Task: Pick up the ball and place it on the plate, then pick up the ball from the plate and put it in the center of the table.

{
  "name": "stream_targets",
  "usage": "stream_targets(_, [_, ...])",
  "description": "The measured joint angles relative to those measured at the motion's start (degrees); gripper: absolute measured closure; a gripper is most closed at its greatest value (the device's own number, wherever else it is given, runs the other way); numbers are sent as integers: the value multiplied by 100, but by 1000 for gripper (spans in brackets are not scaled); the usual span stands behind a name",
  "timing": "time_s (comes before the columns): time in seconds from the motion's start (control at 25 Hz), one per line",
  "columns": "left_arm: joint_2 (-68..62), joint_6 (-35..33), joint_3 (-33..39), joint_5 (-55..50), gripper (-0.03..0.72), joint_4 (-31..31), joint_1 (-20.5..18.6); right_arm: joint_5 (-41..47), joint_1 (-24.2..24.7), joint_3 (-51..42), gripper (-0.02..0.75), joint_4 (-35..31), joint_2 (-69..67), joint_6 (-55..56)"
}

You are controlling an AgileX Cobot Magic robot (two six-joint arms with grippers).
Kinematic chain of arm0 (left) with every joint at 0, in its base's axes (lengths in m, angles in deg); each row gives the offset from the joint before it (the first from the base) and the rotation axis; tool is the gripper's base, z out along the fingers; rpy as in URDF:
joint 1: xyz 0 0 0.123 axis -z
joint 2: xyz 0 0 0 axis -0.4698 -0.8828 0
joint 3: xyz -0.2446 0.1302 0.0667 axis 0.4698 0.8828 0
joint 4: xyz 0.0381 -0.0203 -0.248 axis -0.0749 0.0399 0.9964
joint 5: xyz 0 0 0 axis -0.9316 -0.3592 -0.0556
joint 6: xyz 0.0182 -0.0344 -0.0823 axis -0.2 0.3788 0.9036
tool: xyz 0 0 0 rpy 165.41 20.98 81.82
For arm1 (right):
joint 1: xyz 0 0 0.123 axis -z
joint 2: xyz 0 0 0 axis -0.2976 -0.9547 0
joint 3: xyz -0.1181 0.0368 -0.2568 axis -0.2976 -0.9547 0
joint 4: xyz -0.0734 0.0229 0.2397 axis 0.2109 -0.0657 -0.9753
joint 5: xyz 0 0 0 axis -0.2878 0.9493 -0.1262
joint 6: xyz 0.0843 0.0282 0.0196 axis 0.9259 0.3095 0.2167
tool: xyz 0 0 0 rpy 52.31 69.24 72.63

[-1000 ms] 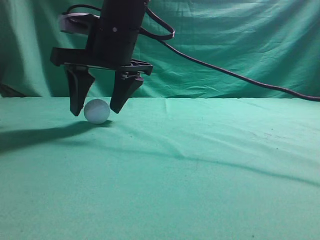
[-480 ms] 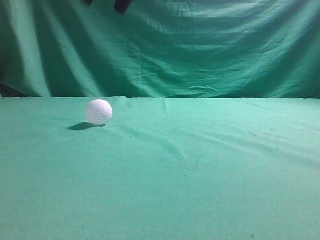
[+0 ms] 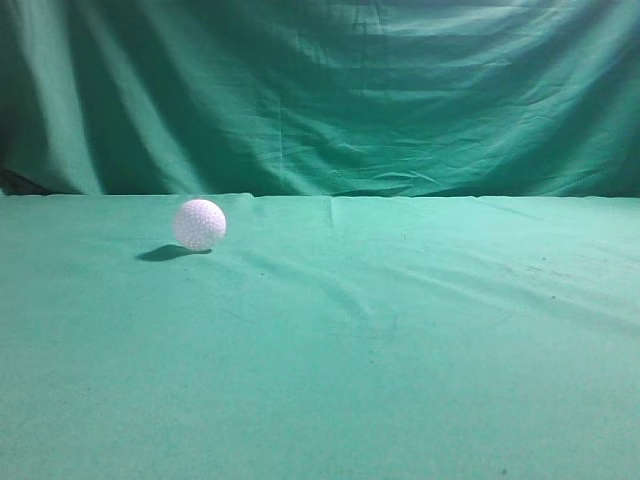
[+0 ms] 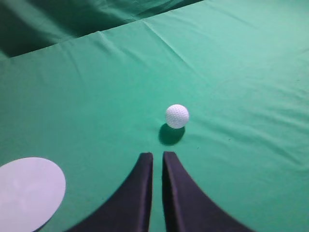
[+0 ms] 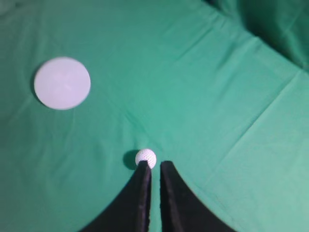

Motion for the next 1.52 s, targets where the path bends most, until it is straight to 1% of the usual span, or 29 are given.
stream_targets(0.12, [233,0,0,-176,636,493,0,16,0,-323,682,0,682,111])
stream_targets(0.2, [437,0,0,-371,636,652,0,16,0,-758,682,0,1170,134])
stream_targets(0.36, [932,0,0,-871,636,716,0,27,0,-1887,682,39,2180,115])
stream_targets(0.52, [1334,0,0,-1318,636,697,0,-104,0,-3330,682,39,3164,115])
stream_targets(0.8, [1475,4,0,-1825,636,475,0,-1463,0,-5928,682,-52,4875,177])
stream_targets(0.92, [1484,4,118,-1752,636,488,0,-2005,0,-6925,682,-177,5505,191])
stream_targets(1.04, [1484,13,415,-1380,636,542,0,-2438,0,-7868,682,-271,6027,193])
stream_targets(1.24, [1484,13,517,-1048,636,550,0,-3390,0,-9014,682,-719,6682,203])
stream_targets(1.36, [1484,13,517,-1024,636,500,0,-3913,-9,-9548,682,-910,6778,203])
stream_targets(1.52, [1484,13,517,-1024,636,350,0,-4165,-9,-9931,682,-934,6778,203])
